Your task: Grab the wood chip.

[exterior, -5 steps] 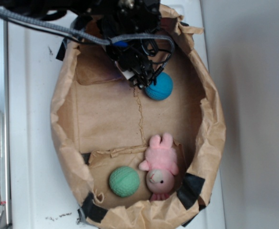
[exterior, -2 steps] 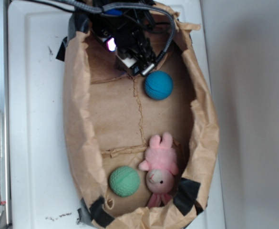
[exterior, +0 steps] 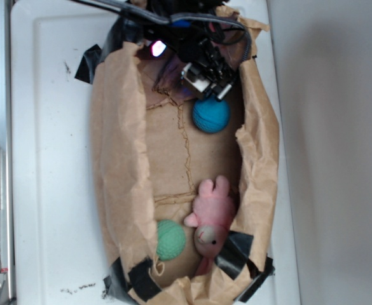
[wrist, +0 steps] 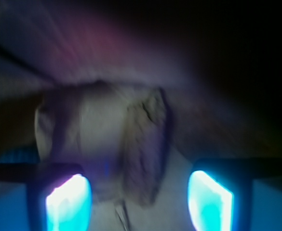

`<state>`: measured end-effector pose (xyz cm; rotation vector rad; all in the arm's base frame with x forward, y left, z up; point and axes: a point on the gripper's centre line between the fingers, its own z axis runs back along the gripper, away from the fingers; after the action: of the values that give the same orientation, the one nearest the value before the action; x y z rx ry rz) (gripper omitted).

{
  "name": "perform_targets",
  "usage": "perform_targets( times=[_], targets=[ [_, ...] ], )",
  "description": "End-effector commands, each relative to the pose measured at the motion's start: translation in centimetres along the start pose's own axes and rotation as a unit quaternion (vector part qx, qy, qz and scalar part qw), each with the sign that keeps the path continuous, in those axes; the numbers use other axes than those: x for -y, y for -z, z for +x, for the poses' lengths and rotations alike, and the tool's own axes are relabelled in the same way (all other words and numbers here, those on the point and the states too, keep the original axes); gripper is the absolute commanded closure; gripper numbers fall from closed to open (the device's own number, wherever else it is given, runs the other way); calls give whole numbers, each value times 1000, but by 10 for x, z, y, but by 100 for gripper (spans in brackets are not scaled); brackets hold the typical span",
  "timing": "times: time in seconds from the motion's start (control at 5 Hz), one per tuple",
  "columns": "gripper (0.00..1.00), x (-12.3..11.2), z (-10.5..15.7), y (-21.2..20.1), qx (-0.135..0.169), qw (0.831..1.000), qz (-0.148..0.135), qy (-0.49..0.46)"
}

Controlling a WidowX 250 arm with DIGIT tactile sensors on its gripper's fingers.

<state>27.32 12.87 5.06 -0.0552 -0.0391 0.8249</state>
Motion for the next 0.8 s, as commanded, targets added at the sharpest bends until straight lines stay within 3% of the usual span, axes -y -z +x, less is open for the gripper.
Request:
perform_targets(
  times=[0.0, 0.2, 0.4, 0.6],
  targets=[
    [0, 10, 33, 7, 54, 998, 4, 21],
    [0, 23, 42, 18, 56, 998, 10, 31],
    [12, 28, 45, 20, 59, 998, 11, 29],
    [100, 29, 48, 17, 70, 997, 6, 25]
  ],
)
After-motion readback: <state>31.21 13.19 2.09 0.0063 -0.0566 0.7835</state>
